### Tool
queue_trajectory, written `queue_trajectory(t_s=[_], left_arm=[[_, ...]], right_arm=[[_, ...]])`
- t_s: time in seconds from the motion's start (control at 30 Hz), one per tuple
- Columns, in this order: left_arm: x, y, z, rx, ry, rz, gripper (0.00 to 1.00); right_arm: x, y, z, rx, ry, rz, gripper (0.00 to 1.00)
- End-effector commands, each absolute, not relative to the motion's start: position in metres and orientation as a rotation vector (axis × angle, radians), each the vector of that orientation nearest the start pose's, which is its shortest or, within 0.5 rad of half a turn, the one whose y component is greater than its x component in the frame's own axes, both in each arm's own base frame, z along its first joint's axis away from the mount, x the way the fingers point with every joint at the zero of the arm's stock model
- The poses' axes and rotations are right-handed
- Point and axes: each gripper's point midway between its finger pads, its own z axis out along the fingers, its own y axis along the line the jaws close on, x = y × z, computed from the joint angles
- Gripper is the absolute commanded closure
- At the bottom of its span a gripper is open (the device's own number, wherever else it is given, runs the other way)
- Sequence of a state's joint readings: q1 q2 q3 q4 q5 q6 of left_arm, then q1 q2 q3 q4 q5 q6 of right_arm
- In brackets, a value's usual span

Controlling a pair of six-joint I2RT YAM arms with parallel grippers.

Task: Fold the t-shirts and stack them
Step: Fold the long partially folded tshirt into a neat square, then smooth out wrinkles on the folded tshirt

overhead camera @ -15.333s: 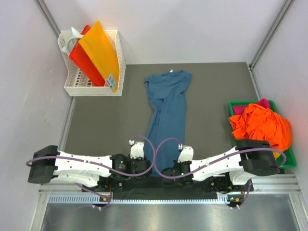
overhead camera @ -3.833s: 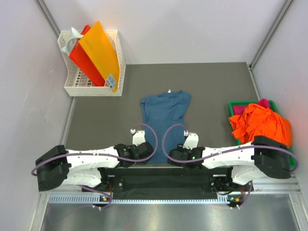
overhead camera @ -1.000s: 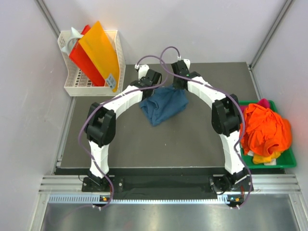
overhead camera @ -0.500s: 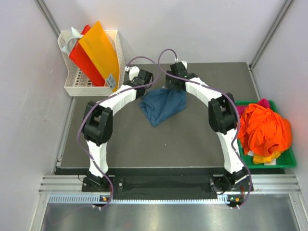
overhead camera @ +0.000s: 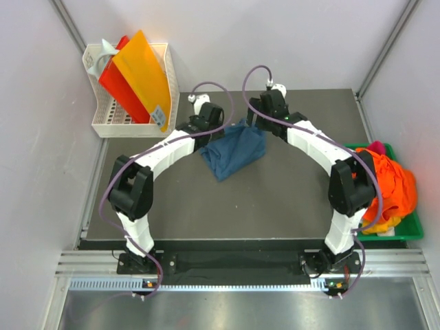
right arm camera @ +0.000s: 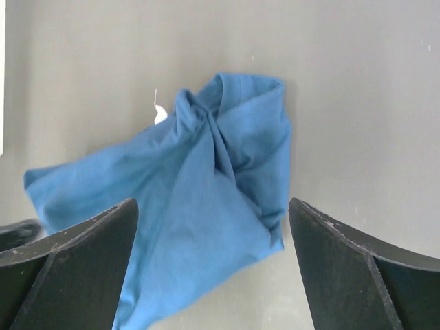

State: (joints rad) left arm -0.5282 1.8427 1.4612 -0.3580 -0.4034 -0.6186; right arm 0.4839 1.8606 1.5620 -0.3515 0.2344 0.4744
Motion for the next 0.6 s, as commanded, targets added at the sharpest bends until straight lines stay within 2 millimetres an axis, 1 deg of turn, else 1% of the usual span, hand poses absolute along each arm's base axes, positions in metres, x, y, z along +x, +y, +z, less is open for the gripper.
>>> queue_trajectory(t_s=[0.0,0.03,0.1,0.13,0.17,0.23,0.27,0.33,0.37,0.4,0.47,0.57], left_arm=[[0.440,-0.265,0.133,-0.177,2.249,-0.323,0.39],[0.436,-0.268,0.126,-0.169,2.269,-0.328,0.39],[0.431,-0.275,0.107,-0.159,2.320,-0.342,0.39],[0.430,-0.275,0.101,-0.169,2.334,-0.339,0.39],[0.430,-0.275,0.090,-0.173,2.355,-0.323,0.40],[0.431,-0.274,0.082,-0.184,2.366,-0.306,0.40],[0.430,-0.274,0.074,-0.182,2.380,-0.297,0.40],[0.429,-0.273,0.070,-0.190,2.401,-0.284,0.40],[0.427,-0.273,0.066,-0.191,2.412,-0.274,0.41],[0.425,-0.272,0.062,-0.190,2.424,-0.269,0.41],[0.419,-0.269,0.055,-0.180,2.455,-0.254,0.41],[0.405,-0.261,0.041,-0.171,2.513,-0.213,0.43]], right_arm=[[0.453,0.225,0.146,0.147,2.238,0.289,0.11],[0.445,0.221,0.131,0.151,2.266,0.275,0.11],[0.443,0.219,0.119,0.168,2.267,0.281,0.11],[0.439,0.215,0.109,0.179,2.288,0.267,0.12],[0.439,0.215,0.105,0.193,2.294,0.264,0.12],[0.443,0.214,0.099,0.214,2.288,0.269,0.14],[0.445,0.215,0.093,0.236,2.298,0.281,0.14],[0.451,0.222,0.096,0.244,2.291,0.309,0.18],[0.452,0.224,0.089,0.244,2.306,0.308,0.19],[0.454,0.226,0.089,0.242,2.313,0.315,0.22],[0.451,0.228,0.084,0.229,2.330,0.324,0.26],[0.442,0.227,0.073,0.223,2.358,0.326,0.36]])
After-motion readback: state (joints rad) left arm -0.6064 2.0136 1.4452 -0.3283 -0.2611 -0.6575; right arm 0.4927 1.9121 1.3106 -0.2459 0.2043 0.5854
